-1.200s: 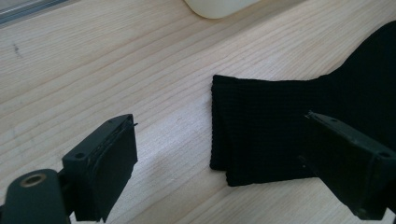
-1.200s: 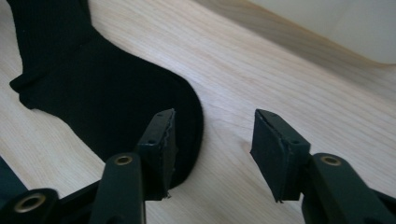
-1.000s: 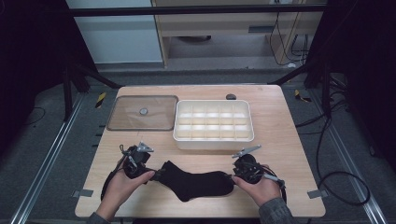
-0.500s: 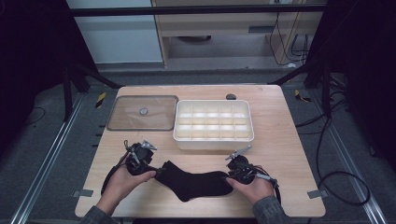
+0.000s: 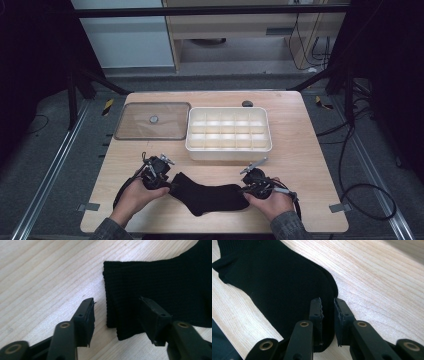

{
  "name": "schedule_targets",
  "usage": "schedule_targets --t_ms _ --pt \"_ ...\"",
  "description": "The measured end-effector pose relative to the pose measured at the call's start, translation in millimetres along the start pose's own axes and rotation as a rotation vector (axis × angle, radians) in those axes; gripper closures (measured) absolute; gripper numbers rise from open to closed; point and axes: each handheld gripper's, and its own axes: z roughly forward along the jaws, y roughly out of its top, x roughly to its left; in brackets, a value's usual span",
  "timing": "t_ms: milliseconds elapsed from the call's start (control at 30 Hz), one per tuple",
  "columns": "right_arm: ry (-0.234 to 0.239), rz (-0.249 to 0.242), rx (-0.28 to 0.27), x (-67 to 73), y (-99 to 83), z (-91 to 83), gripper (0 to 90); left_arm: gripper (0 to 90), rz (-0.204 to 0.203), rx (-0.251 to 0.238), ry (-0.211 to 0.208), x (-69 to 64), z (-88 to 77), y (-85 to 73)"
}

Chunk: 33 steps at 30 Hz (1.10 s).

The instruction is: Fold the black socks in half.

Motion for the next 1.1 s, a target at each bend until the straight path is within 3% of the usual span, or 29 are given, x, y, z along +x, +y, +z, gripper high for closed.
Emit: schedule_targets --t_ms 267,433,733,1100 --pt "0.006 -0.007 -0.005 0.8 1.2 -3.1 78.5 55.3 0.014 0.036 -0.006 1.3 3.8 2.1" --pt "0.003 -0.011 -0.004 0.7 2.2 -3.9 78.8 60.0 0.024 0.047 -0.03 -0.6 6.1 3.0" --pt "-0.004 -0.011 0.012 1.3 1.3 -3.4 79.2 59.8 0.027 0.058 -0.033 0.1 9.3 4.4" --pt "-0.007 -0.038 0.013 2.4 3.4 -6.6 81.1 77.0 0.027 0.056 -0.079 0.7 10.1 3.1"
